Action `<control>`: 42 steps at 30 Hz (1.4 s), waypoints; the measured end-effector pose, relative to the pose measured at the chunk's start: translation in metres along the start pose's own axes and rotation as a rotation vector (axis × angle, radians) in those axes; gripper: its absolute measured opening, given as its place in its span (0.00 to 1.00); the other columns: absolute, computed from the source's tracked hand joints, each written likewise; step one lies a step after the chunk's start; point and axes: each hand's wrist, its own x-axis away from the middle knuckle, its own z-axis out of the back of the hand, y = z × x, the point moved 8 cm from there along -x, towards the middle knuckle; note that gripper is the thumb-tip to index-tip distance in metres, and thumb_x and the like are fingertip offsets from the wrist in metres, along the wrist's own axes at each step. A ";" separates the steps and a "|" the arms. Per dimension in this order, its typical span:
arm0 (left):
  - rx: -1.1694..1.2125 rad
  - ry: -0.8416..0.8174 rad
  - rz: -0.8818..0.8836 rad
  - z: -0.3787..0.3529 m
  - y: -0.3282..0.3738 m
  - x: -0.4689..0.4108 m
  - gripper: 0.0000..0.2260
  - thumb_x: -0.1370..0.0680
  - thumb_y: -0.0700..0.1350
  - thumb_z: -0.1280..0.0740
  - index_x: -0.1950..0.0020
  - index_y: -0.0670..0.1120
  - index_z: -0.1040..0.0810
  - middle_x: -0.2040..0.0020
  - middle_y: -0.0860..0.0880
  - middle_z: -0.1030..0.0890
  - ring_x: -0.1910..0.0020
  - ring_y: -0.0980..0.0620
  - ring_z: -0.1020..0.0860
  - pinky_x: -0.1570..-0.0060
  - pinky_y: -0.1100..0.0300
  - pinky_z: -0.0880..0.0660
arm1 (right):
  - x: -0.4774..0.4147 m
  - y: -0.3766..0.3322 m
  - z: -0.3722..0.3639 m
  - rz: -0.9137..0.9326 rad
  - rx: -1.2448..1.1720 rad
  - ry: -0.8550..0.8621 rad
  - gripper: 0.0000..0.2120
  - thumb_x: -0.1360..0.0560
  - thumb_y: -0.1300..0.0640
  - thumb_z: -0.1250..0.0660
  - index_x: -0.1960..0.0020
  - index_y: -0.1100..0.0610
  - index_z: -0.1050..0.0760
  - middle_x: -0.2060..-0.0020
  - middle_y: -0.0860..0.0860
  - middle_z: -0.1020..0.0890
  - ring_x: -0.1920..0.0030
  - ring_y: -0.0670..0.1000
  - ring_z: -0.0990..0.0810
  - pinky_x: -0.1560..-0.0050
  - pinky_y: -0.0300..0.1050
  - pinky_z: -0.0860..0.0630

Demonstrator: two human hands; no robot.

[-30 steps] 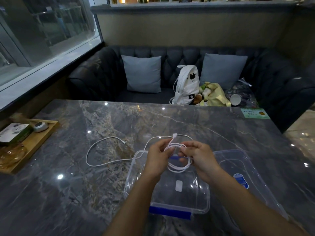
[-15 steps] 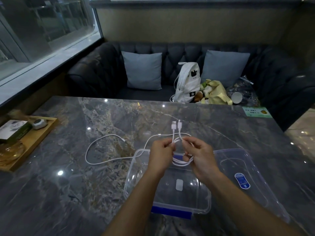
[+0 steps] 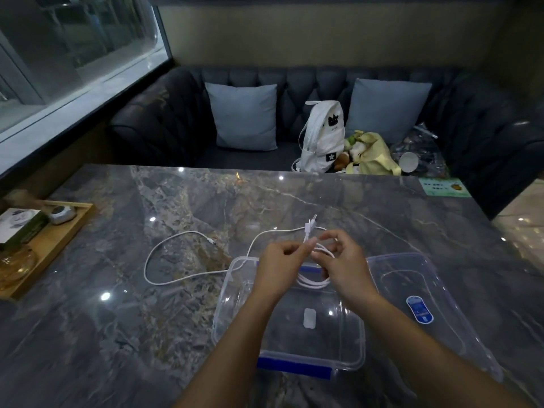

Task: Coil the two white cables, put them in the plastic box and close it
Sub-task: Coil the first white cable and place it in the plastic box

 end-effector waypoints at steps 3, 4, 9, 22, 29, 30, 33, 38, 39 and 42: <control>-0.104 0.159 0.034 0.011 -0.005 -0.003 0.17 0.28 0.56 0.32 0.68 0.44 0.19 0.77 0.53 0.26 0.75 0.58 0.31 0.69 0.60 0.33 | -0.003 0.000 -0.005 0.037 0.135 -0.029 0.20 0.32 0.68 0.29 0.45 0.52 0.27 0.66 0.54 0.26 0.68 0.47 0.25 0.71 0.33 0.28; -0.157 0.189 0.033 0.013 -0.006 -0.004 0.18 0.27 0.55 0.32 0.68 0.42 0.20 0.76 0.51 0.26 0.75 0.56 0.31 0.70 0.59 0.34 | -0.004 0.000 -0.006 0.042 0.172 -0.043 0.24 0.33 0.68 0.28 0.42 0.51 0.28 0.67 0.54 0.27 0.67 0.49 0.25 0.70 0.35 0.28; -0.409 0.235 -0.075 0.012 -0.001 -0.005 0.16 0.25 0.46 0.35 0.71 0.42 0.28 0.69 0.41 0.21 0.72 0.49 0.29 0.70 0.59 0.39 | -0.008 -0.001 -0.015 0.056 0.298 -0.222 0.48 0.32 0.67 0.28 0.29 0.35 0.51 0.70 0.59 0.29 0.70 0.54 0.27 0.70 0.41 0.25; -0.413 0.275 -0.159 0.009 0.005 -0.019 0.07 0.28 0.44 0.37 0.66 0.47 0.29 0.65 0.50 0.25 0.64 0.47 0.25 0.65 0.57 0.33 | -0.033 -0.002 -0.014 0.061 0.421 -0.198 0.13 0.32 0.65 0.28 0.58 0.51 0.28 0.65 0.52 0.19 0.67 0.50 0.18 0.62 0.50 0.19; -0.106 0.288 -0.075 0.011 -0.006 -0.027 0.08 0.21 0.43 0.39 0.60 0.45 0.29 0.68 0.53 0.26 0.69 0.54 0.27 0.65 0.59 0.30 | -0.038 -0.006 -0.012 0.081 0.426 -0.085 0.11 0.33 0.55 0.26 0.57 0.54 0.27 0.58 0.55 0.17 0.58 0.53 0.18 0.55 0.55 0.21; -0.029 0.276 -0.017 0.011 -0.013 -0.029 0.08 0.21 0.43 0.40 0.60 0.45 0.29 0.68 0.51 0.26 0.68 0.53 0.28 0.64 0.58 0.30 | -0.038 -0.004 -0.010 0.069 0.365 -0.059 0.10 0.33 0.53 0.26 0.58 0.54 0.26 0.58 0.54 0.17 0.59 0.52 0.18 0.56 0.53 0.21; 0.248 0.251 0.163 0.005 -0.029 -0.031 0.09 0.20 0.41 0.41 0.60 0.44 0.27 0.69 0.48 0.26 0.70 0.54 0.28 0.69 0.62 0.29 | -0.037 0.000 -0.003 0.072 0.231 0.033 0.05 0.30 0.55 0.29 0.62 0.50 0.25 0.63 0.51 0.16 0.61 0.50 0.17 0.61 0.44 0.20; 0.539 0.332 0.288 -0.001 -0.035 -0.028 0.11 0.20 0.37 0.42 0.60 0.43 0.25 0.67 0.47 0.23 0.70 0.56 0.24 0.72 0.70 0.27 | -0.034 0.008 -0.005 0.024 -0.034 0.083 0.11 0.28 0.63 0.31 0.66 0.50 0.24 0.69 0.50 0.15 0.65 0.51 0.16 0.66 0.45 0.18; 0.575 0.330 0.303 -0.001 -0.036 -0.028 0.11 0.20 0.37 0.42 0.61 0.43 0.25 0.67 0.47 0.22 0.70 0.56 0.23 0.72 0.69 0.26 | -0.034 0.009 -0.006 0.018 -0.057 0.076 0.11 0.28 0.64 0.31 0.66 0.50 0.24 0.69 0.49 0.15 0.66 0.51 0.16 0.67 0.45 0.18; 0.633 0.299 0.323 0.000 -0.036 -0.028 0.09 0.22 0.35 0.38 0.63 0.40 0.25 0.69 0.45 0.23 0.78 0.60 0.23 0.77 0.69 0.28 | -0.036 0.015 -0.003 -0.066 -0.200 0.073 0.09 0.29 0.68 0.31 0.61 0.55 0.25 0.69 0.52 0.16 0.68 0.51 0.16 0.73 0.41 0.21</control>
